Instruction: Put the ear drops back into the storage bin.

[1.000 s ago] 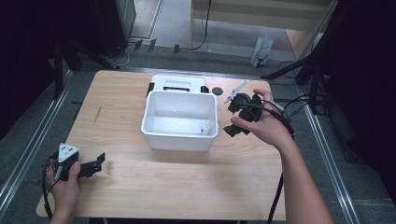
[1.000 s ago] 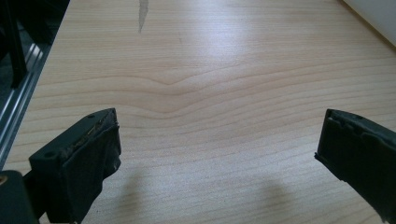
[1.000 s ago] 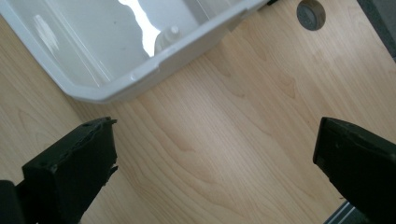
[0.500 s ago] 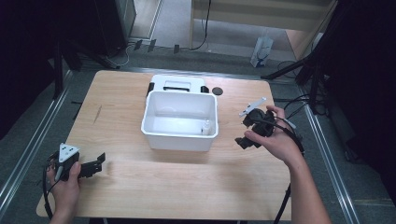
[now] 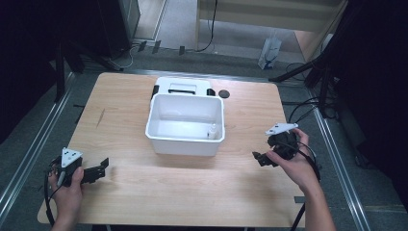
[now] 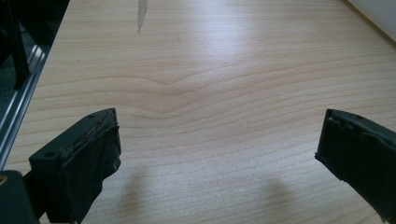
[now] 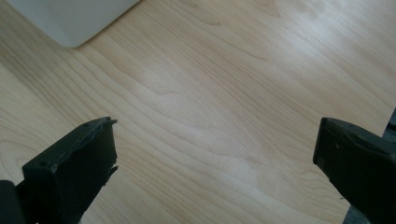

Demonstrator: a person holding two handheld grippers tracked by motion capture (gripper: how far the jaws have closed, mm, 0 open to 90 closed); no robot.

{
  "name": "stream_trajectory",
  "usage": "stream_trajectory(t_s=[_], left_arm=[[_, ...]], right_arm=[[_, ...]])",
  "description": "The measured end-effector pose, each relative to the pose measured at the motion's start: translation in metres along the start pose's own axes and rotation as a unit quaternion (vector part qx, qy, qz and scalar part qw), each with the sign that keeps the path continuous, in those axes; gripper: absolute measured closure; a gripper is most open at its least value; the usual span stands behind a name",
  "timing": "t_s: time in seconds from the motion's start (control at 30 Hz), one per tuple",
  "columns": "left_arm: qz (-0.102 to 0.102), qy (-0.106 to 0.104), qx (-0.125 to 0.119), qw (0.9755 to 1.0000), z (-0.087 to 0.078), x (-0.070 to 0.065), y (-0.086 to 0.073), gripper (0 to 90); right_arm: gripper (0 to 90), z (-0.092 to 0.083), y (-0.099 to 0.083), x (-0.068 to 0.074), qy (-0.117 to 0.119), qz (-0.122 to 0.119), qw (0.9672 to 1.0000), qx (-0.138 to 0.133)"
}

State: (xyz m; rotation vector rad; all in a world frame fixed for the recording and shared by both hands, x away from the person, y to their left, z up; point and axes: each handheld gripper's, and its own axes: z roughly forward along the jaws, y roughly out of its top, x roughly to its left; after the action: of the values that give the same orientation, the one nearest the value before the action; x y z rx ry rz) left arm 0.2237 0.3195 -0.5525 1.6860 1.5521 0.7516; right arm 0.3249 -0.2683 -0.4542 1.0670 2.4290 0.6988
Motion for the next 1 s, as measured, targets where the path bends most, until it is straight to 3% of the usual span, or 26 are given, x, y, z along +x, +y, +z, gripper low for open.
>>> stream_trajectory(t_s=[0.03, 0.1, 0.17, 0.23, 0.3, 0.37, 0.47, 0.5, 0.53, 0.57, 0.6, 0.67, 0.73, 0.77, 0.83, 0.97, 1.0], left_arm=[[0.000, 0.000, 0.000, 1.0000, 0.000, 0.000, 0.000, 0.3], [0.002, 0.001, 0.001, 1.0000, 0.000, 0.000, 0.000, 0.3], [0.000, 0.001, 0.000, 1.0000, 0.000, 0.000, 0.000, 0.4], [0.000, 0.001, 0.000, 1.0000, 0.000, 0.000, 0.000, 0.3], [0.001, 0.002, -0.001, 1.0000, 0.000, 0.000, 0.000, 0.3], [0.002, 0.002, 0.000, 1.0000, 0.000, -0.001, 0.000, 0.3], [0.003, 0.001, 0.002, 1.0000, 0.000, -0.001, 0.000, 0.4], [0.002, 0.002, 0.001, 1.0000, 0.000, -0.001, 0.000, 0.3], [0.002, 0.002, 0.001, 1.0000, 0.000, -0.001, 0.000, 0.4], [0.000, 0.002, 0.000, 1.0000, 0.000, -0.001, 0.000, 0.4], [0.000, 0.002, 0.000, 1.0000, 0.000, -0.001, 0.000, 0.3], [-0.004, 0.004, -0.001, 1.0000, 0.000, 0.000, 0.000, 0.3], [-0.009, 0.007, -0.003, 0.9999, -0.001, 0.001, 0.000, 0.3], [-0.009, 0.007, -0.003, 0.9999, -0.001, 0.001, 0.000, 0.3], [-0.013, 0.010, -0.006, 0.9999, -0.001, 0.002, 0.000, 0.3], [-0.014, 0.015, -0.001, 0.9998, -0.001, 0.001, 0.000, 0.3], [-0.012, 0.017, 0.000, 0.9998, -0.001, 0.001, 0.000, 0.3]], right_arm=[[0.0, 0.000, 0.000, 0.000, 0.000, 0.000, 1.0000, 0.000], [0.0, 0.000, -0.017, 0.001, -0.012, 0.031, 0.9993, -0.020], [0.0, 0.001, -0.028, 0.001, -0.013, 0.047, 0.9981, -0.037], [0.0, 0.001, -0.032, 0.001, -0.014, 0.053, 0.9976, -0.041], [0.0, 0.000, -0.050, 0.002, -0.024, 0.075, 0.9948, -0.064], [0.0, 0.001, -0.054, 0.002, -0.024, 0.081, 0.9939, -0.070], [0.0, 0.001, -0.073, 0.002, -0.024, 0.102, 0.9900, -0.095], [0.0, 0.001, -0.086, 0.003, -0.024, 0.112, 0.9871, -0.111], [0.0, 0.001, -0.086, 0.003, -0.024, 0.112, 0.9871, -0.111], [0.0, 0.001, -0.100, 0.005, -0.024, 0.127, 0.9832, -0.129], [0.0, 0.001, -0.100, 0.005, -0.024, 0.127, 0.9832, -0.129], [0.0, 0.000, -0.119, 0.007, -0.049, 0.148, 0.9760, -0.152], [0.0, -0.002, -0.130, 0.007, -0.044, 0.165, 0.9711, -0.167], [0.0, -0.002, -0.130, 0.007, -0.044, 0.165, 0.9711, -0.167], [0.0, -0.004, -0.143, 0.008, -0.038, 0.181, 0.9641, -0.190], [0.0, -0.004, -0.154, 0.010, -0.031, 0.193, 0.9591, -0.205], [0.0, -0.007, -0.157, 0.009, -0.022, 0.207, 0.9516, -0.226]])
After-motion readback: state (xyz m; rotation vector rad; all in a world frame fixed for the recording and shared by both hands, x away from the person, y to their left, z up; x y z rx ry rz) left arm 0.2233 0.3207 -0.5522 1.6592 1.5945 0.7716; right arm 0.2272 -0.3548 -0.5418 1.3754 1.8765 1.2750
